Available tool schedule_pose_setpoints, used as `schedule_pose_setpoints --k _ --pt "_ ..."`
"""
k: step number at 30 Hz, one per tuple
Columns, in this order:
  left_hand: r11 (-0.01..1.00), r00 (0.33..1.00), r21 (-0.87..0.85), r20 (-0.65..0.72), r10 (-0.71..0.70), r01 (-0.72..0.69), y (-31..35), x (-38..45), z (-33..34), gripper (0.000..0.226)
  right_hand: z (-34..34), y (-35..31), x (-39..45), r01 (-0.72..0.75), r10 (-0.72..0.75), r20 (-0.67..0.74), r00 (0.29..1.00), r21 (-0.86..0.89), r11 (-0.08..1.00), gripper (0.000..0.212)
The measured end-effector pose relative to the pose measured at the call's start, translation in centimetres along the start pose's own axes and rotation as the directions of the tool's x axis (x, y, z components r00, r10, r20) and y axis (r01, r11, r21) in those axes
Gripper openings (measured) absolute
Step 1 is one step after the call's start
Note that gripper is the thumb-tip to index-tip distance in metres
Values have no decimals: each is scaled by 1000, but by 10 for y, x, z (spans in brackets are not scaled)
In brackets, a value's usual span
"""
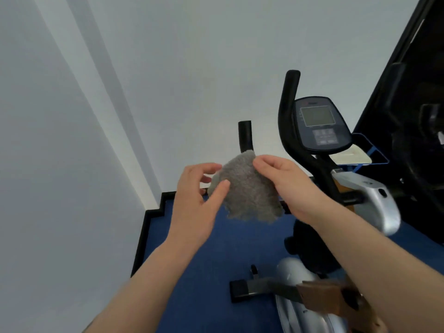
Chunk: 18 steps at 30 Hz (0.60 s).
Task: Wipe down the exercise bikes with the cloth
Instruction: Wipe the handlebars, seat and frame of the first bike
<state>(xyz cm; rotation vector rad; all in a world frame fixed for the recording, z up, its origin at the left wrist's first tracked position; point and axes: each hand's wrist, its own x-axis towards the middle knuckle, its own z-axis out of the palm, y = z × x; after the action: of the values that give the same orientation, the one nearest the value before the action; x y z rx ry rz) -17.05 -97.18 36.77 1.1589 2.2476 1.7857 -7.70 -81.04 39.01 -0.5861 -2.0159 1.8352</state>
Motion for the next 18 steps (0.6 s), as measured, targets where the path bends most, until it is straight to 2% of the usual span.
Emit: schedule_pose_setpoints --k 3,5,8,12,16,18 --pt "994 971 -71 231 -63 81 5 24 12 39 -31 -8 2 65 -65 10 998 -22 998 29" --pt "986 936 -123 345 -66 115 10 37 26 35 -52 -12 1 96 -96 -4 995 -75 993 29" --pt "987 906 -123 421 -41 102 13 51 52 24 -81 -10 0 102 -119 -87 989 -178 979 31" --pt "998 897 -34 441 -29 49 13 68 89 18 -111 4 5 39 -84 -179 980 -244 969 30" --pt "1000 926 27 377 -9 -1 14 98 109 5 -133 8 27 30 -78 -233 969 -200 979 22" --pt "997 946 71 324 -20 -3 16 120 115 2 -137 6 49 51 -121 -313 942 -222 974 20"
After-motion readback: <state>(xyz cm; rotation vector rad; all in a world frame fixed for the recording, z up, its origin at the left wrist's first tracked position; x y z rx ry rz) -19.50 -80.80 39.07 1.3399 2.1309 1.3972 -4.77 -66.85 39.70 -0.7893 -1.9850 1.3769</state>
